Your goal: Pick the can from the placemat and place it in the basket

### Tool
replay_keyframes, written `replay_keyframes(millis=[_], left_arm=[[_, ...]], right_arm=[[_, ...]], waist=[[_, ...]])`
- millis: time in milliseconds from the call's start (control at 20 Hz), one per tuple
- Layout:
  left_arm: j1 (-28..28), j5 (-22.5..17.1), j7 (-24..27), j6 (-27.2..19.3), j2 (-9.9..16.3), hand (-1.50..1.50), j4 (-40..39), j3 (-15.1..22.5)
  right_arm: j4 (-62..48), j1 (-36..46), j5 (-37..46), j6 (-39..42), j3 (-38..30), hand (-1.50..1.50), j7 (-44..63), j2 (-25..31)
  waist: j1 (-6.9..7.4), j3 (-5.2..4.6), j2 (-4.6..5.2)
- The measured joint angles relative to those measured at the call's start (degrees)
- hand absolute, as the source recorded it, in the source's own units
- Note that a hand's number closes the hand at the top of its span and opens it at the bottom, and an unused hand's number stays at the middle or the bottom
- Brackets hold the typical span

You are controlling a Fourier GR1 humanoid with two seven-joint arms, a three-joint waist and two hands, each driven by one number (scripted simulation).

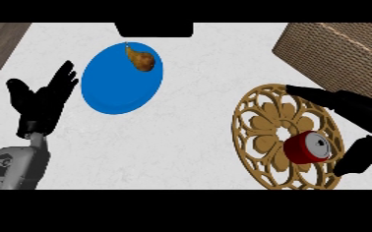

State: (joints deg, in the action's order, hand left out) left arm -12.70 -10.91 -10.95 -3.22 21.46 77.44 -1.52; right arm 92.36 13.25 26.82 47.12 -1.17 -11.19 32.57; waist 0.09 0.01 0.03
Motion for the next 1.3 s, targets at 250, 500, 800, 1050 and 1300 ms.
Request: replay_keyframes(millis=[250, 500, 800, 1050, 1300], left_arm=[[0.1, 1.1, 0.1, 1.5, -1.1, 0.0, -0.1, -1.5], [0.9, 2.0, -0.3, 2.1, -1.7, 0.0, 0.9, -2.1], [0.1, 3.0, -0.5, 2.7, -2.4, 0.0, 0.2, -3.1], [0.7, 3.6, -1.0, 3.4, -2.9, 0.0, 1.1, -4.2], [1.4, 4.1, -1.7, 4.3, -3.4, 0.0, 2.7, -5.0]], right_arm=[[-2.0, 0.3, 2.0, -0.5, -0.7, -1.5, -2.3, -0.6], [-3.7, 0.5, 1.0, -0.5, -1.2, -1.5, -4.0, 0.0], [-0.3, -3.5, 1.7, -1.9, 0.3, -1.5, -5.6, 0.0], [1.2, -5.7, 5.4, -3.8, 1.4, -1.5, -6.6, -0.4], [0.3, -6.3, 9.3, -5.9, 2.8, -1.5, -7.6, -1.5]], waist=[[-0.03, 0.0, -0.01], [0.02, 0.0, -0.02], [-0.16, -0.01, -0.05], [-0.13, -0.01, -0.05], [-0.08, -0.01, -0.05]])
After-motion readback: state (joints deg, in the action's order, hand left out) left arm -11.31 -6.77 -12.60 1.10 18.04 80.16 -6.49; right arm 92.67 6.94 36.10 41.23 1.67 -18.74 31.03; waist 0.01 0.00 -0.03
